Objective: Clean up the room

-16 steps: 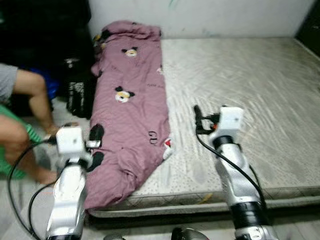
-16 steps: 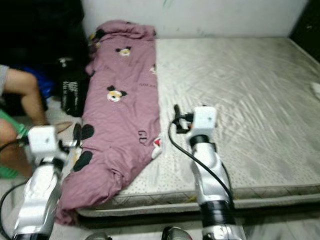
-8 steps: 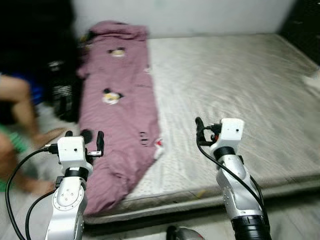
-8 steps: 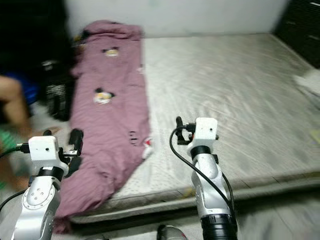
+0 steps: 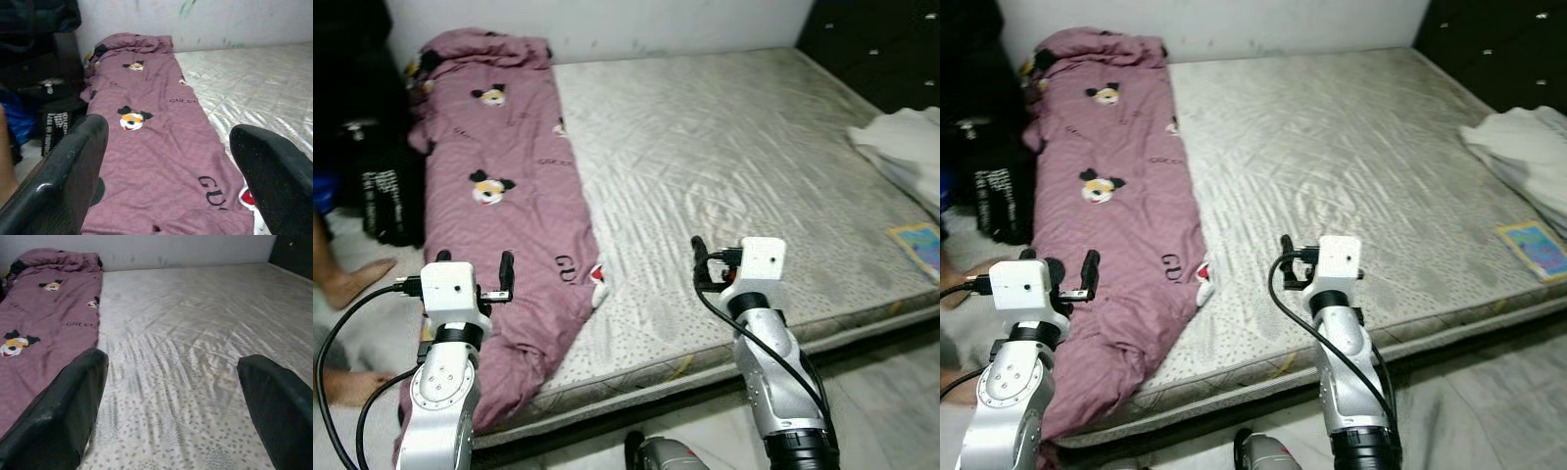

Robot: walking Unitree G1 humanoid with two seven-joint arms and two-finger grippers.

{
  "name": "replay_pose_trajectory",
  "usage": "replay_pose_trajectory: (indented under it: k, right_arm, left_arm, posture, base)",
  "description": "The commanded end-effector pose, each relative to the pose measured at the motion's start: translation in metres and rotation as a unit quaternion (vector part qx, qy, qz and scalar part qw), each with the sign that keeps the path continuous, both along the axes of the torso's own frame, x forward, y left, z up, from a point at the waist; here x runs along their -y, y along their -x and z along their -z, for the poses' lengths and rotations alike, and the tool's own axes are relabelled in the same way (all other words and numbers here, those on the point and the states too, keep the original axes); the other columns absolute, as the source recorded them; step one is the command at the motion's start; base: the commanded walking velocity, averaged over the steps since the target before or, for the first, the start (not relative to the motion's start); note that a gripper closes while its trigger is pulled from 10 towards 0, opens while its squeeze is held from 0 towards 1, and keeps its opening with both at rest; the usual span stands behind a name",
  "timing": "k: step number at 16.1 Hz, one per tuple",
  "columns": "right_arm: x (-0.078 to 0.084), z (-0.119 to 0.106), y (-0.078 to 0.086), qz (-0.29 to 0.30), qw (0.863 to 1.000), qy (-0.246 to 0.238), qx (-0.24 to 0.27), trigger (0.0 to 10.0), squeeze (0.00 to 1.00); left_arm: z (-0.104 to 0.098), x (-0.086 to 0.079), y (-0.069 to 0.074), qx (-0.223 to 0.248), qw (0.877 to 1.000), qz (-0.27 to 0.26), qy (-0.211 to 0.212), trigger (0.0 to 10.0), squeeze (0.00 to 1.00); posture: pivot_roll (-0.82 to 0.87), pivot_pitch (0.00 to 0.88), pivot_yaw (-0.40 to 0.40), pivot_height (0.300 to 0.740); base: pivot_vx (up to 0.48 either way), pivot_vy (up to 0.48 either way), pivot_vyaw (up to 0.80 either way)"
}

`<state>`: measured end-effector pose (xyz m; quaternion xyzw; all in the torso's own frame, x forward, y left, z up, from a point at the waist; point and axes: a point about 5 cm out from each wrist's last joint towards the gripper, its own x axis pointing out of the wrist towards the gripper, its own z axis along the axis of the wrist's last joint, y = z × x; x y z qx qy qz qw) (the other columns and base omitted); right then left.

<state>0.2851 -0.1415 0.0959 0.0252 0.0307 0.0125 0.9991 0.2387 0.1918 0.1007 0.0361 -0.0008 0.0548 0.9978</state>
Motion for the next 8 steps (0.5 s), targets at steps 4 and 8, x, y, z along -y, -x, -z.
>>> replay_pose_trajectory:
  k: [4,8]
  right_arm:
    - [-0.0005,-0.0097,-0.0021,-0.001,1.0,0.001,0.015,10.0,0.0]
    - [-0.0024,-0.01,-0.0033,-0.009,1.0,0.006,0.015,10.0,0.0]
  left_arm:
    - [-0.0053,0.001,-0.0015,0.004,1.0,0.002,-0.006,10.0,0.0]
    - [-0.0057,0.0011,-0.0036,0.003,1.0,0.0,-0.004,10.0,0.0]
  posture:
    - [0.09,0.102,-0.021,0.74]
    - [0.09,0.1,-0.022,0.711]
  base:
    - [0.0,0.0,0.0]
    - [0.0,0.0,0.0]
